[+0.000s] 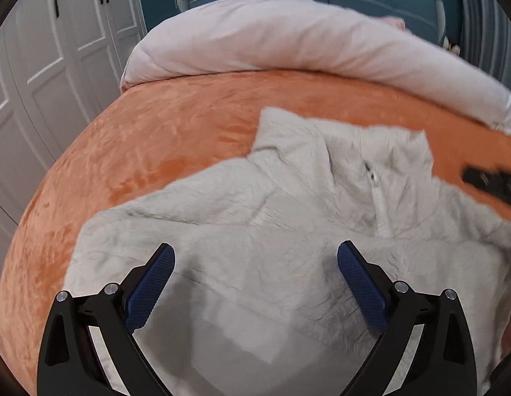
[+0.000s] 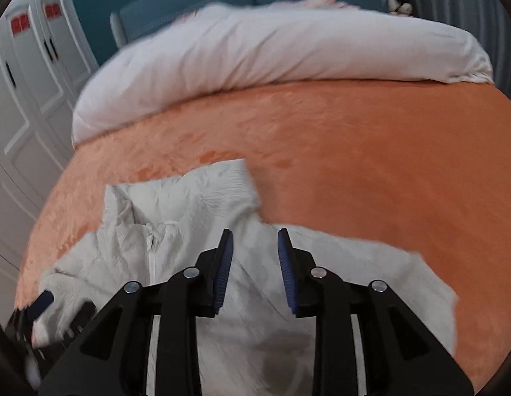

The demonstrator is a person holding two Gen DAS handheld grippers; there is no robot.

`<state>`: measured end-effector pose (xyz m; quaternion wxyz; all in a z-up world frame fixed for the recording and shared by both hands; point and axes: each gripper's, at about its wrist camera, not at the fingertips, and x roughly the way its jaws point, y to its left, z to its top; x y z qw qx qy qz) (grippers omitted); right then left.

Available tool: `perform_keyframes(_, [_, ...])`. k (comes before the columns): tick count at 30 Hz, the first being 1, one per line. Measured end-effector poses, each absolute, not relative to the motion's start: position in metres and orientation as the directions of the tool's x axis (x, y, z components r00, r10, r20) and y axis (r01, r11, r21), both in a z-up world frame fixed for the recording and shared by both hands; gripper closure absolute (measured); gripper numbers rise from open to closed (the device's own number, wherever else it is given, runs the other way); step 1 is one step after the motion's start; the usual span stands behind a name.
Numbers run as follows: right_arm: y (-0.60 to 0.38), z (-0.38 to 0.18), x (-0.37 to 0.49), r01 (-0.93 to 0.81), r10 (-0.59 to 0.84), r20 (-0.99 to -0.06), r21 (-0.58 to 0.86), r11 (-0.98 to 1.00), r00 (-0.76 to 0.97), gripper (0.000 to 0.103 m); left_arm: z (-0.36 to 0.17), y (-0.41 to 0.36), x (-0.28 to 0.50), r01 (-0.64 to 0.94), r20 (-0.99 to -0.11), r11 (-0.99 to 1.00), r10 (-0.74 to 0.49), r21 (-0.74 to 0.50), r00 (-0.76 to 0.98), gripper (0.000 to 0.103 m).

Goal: Fold large clothes

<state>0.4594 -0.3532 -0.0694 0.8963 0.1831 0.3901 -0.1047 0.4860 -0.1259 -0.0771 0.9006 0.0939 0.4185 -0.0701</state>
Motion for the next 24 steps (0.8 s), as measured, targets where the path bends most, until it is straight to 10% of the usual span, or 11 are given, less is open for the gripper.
perform_keyframes(24, [-0.352,-0.083,0.43,0.339,-0.025,-0.738,0.279,0.898,0.675,0.066,-0.077,-0.115,0.468,0.199,-0.776,0.97,-0.019,0.138,0.631,0.005])
